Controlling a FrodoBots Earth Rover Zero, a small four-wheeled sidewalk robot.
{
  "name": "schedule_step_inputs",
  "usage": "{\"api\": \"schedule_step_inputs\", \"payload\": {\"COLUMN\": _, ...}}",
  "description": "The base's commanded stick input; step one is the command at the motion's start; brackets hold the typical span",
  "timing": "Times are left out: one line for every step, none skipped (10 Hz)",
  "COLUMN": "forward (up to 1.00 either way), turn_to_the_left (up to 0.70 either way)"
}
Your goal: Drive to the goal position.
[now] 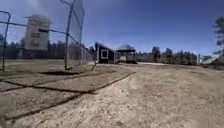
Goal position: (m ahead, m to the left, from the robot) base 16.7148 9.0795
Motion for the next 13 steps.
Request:
{"api": "schedule_step_inputs", "payload": {"forward": 0.7, "turn_to_the_left": 0.03}}
{"api": "schedule_step_inputs", "payload": {"forward": 0.7, "turn_to_the_left": 0.03}}
{"api": "schedule_step_inputs", "payload": {"forward": 0.7, "turn_to_the_left": 0.17}}
{"api": "schedule_step_inputs", "payload": {"forward": 0.7, "turn_to_the_left": 0.33}}
{"api": "schedule_step_inputs", "payload": {"forward": 0.7, "turn_to_the_left": 0.2}}
{"api": "schedule_step_inputs", "payload": {"forward": 0.7, "turn_to_the_left": 0.04}}
{"api": "schedule_step_inputs", "payload": {"forward": 0.7, "turn_to_the_left": 0.03}}
{"api": "schedule_step_inputs", "payload": {"forward": 0.7, "turn_to_the_left": 0.03}}
{"api": "schedule_step_inputs", "payload": {"forward": 0.7, "turn_to_the_left": 0.03}}
{"api": "schedule_step_inputs", "payload": {"forward": 0.7, "turn_to_the_left": 0.03}}
{"api": "schedule_step_inputs", "payload": {"forward": 0.7, "turn_to_the_left": 0.03}}
{"api": "schedule_step_inputs", "payload": {"forward": 0.7, "turn_to_the_left": 0.03}}
{"api": "schedule_step_inputs", "payload": {"forward": 0.7, "turn_to_the_left": 0.03}}
